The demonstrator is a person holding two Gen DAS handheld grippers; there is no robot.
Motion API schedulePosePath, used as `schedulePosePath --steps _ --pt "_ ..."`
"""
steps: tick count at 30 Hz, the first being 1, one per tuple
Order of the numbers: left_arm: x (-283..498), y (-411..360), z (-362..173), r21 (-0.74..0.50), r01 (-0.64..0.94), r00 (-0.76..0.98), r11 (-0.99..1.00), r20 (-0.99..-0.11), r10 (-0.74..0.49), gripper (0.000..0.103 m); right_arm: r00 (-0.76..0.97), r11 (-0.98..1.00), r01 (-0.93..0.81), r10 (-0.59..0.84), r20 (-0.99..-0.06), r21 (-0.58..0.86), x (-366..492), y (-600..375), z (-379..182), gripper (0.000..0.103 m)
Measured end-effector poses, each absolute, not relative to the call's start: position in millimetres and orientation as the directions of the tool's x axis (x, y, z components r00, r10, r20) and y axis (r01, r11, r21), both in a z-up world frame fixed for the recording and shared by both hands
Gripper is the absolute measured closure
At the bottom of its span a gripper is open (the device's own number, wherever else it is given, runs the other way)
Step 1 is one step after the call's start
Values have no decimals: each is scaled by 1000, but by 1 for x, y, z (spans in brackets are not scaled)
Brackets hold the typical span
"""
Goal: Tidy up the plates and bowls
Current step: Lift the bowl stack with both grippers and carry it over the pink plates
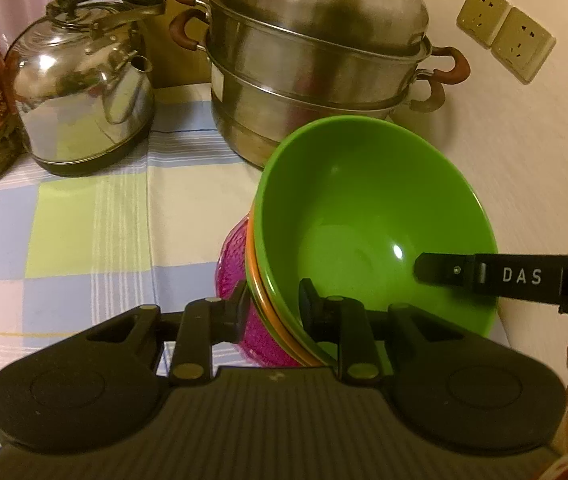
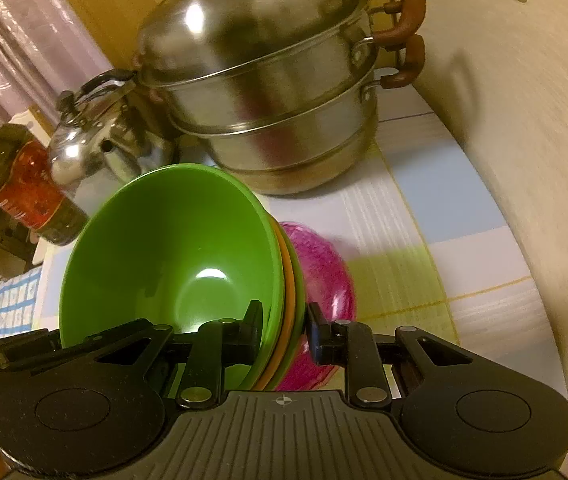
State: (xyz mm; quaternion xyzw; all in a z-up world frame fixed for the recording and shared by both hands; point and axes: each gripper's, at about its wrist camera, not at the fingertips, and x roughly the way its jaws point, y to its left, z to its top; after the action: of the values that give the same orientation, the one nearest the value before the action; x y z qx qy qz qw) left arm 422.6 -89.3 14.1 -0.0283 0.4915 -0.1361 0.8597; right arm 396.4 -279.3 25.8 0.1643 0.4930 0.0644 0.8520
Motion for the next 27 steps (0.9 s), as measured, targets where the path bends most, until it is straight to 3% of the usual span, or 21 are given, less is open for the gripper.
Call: schedulePosePath --steps 27 --pt "445 -97 -25 -156 196 442 968 -868 -229 80 453 932 79 282 -846 353 425 -284 -16 81"
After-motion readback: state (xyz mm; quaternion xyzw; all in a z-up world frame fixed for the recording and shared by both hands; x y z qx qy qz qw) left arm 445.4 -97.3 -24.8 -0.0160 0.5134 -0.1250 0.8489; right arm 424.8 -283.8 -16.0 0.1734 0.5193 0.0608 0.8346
